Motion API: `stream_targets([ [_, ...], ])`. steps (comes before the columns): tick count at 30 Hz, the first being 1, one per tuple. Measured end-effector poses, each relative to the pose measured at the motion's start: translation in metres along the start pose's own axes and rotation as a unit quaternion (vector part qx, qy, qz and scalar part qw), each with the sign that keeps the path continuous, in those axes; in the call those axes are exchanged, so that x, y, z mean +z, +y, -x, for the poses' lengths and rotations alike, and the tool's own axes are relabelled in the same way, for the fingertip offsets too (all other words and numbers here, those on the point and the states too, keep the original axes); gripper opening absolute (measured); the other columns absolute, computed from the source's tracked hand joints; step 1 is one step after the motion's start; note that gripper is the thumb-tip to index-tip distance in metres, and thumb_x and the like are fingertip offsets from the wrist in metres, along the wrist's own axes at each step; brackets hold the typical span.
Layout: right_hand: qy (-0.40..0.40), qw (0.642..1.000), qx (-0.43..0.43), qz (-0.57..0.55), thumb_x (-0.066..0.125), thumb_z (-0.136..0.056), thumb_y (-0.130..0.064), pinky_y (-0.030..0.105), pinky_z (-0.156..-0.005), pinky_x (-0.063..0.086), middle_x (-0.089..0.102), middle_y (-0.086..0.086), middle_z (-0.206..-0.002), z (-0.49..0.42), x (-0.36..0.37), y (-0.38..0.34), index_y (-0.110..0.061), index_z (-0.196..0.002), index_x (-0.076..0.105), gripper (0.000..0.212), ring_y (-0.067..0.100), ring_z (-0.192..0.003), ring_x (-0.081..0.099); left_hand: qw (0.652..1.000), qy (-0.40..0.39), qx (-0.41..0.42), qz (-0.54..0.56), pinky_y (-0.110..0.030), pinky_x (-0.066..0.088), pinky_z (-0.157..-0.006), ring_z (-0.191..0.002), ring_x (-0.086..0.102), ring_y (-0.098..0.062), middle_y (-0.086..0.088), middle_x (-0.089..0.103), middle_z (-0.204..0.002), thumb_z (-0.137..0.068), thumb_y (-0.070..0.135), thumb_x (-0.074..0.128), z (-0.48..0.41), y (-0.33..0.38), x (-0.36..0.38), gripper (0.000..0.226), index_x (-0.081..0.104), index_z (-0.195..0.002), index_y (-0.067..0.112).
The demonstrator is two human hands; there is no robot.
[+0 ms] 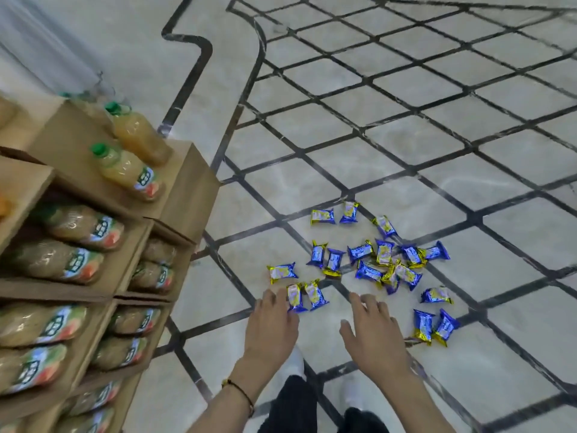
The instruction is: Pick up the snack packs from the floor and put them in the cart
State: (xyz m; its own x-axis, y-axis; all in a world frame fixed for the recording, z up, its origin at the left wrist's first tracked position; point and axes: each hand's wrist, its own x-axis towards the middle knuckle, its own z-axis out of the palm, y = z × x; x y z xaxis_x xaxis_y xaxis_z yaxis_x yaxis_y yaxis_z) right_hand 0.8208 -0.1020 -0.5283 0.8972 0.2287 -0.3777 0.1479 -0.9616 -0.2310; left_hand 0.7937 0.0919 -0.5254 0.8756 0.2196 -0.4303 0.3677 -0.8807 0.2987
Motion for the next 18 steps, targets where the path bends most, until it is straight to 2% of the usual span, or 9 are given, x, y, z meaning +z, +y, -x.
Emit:
stream_targets([
  [6,-0.006,1.000,0.005,-0.018,0.054,-0.092,-0.035,0.042,-0.090,0.048,0.054,0.009,-0.127,-0.094,0.096,0.007,-0.017,-0.140,0.043,0.052,0.030,-0.117,0.049,1.000,-0.008,-0.025,0.008,-0.035,0.042,-0.081,-0.104,0.050,-0.026,-0.004,0.051,-0.117,-0.094,0.022,0.048,-0.092,-0.056,0.078,0.036,0.047,-0.130,0.017],
  [8,-0.007,1.000,-0.004,-0.016,0.056,-0.090,-0.032,0.043,-0.085,0.048,0.055,0.010,-0.120,-0.128,0.139,0.012,-0.016,-0.140,0.044,0.053,0.032,-0.111,0.051,0.999,-0.018,-0.034,0.010,-0.038,0.043,-0.081,-0.104,0.051,-0.028,-0.006,0.053,-0.115,-0.094,0.020,0.048,-0.125,-0.074,0.118,0.037,0.047,-0.130,0.016],
  [11,-0.015,1.000,-0.021,-0.004,0.060,-0.086,-0.027,0.045,-0.076,0.047,0.057,0.012,-0.107,-0.173,0.213,0.026,-0.013,-0.136,0.045,0.054,0.035,-0.096,0.052,0.998,-0.046,-0.040,0.015,-0.041,0.044,-0.075,-0.101,0.053,-0.032,-0.010,0.054,-0.108,-0.092,0.017,0.050,-0.169,-0.101,0.191,0.035,0.049,-0.127,0.013],
  [14,-0.045,0.998,-0.036,-0.002,0.059,-0.087,-0.027,0.046,-0.076,0.048,0.056,0.015,-0.113,-0.213,0.297,0.046,-0.012,-0.139,0.041,0.057,0.038,-0.098,0.052,0.997,-0.060,-0.050,0.015,-0.038,0.040,-0.070,-0.099,0.054,-0.033,-0.010,0.053,-0.104,-0.093,0.019,0.051,-0.210,-0.128,0.277,0.029,0.049,-0.121,0.012],
  [18,-0.067,0.995,-0.030,-0.063,0.058,-0.089,-0.026,0.045,-0.078,0.048,0.058,0.018,-0.113,-0.263,0.403,0.080,-0.012,-0.136,0.044,0.051,0.040,-0.103,0.054,0.997,-0.051,-0.053,0.011,-0.037,0.036,-0.069,-0.105,0.053,-0.032,-0.009,0.052,-0.112,-0.095,0.023,0.051,-0.258,-0.152,0.386,0.035,0.046,-0.128,0.014],
])
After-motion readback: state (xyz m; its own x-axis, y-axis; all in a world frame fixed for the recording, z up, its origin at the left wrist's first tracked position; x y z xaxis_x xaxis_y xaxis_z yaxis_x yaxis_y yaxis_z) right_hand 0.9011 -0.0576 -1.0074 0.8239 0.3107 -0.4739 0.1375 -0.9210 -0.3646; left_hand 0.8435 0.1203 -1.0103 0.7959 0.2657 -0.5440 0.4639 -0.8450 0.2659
